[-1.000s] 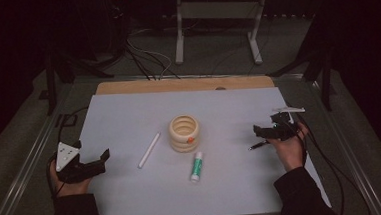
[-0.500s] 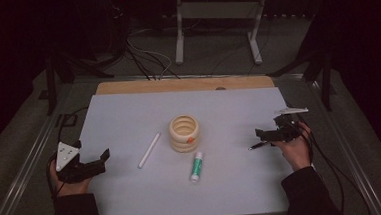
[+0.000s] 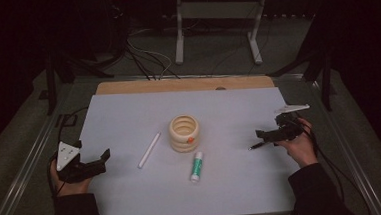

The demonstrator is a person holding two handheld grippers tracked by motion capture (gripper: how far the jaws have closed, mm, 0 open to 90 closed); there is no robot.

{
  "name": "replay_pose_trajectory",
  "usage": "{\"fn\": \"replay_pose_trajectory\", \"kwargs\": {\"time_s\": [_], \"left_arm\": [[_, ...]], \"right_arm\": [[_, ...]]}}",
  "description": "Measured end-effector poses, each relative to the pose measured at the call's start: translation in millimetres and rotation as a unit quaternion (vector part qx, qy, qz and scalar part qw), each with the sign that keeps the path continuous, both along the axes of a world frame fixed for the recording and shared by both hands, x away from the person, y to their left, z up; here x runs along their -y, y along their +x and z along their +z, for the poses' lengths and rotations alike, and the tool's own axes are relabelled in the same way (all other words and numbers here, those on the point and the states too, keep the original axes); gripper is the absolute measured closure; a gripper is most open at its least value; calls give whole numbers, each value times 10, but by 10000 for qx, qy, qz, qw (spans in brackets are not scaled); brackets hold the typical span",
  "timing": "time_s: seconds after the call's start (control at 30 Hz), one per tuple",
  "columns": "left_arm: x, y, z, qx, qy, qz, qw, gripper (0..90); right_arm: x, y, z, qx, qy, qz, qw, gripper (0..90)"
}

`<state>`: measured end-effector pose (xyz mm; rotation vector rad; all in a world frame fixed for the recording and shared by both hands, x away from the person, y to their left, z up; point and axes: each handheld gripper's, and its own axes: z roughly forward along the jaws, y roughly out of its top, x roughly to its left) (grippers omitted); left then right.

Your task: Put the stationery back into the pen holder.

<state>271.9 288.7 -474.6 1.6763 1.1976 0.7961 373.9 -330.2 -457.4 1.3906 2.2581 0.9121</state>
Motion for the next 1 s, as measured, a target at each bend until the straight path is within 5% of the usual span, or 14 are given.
{"fn": "replay_pose_trajectory", "kwargs": {"time_s": [0.57, 1.0], "left_arm": [[9, 7, -5, -12, 6, -17, 10000, 1], [16, 12, -10, -30, 25, -38, 10000, 1]], "right_arm": [[67, 42, -68, -286, -459, 590, 9968, 13], [6, 47, -209, -520, -756, 1285, 9875, 30]]}}
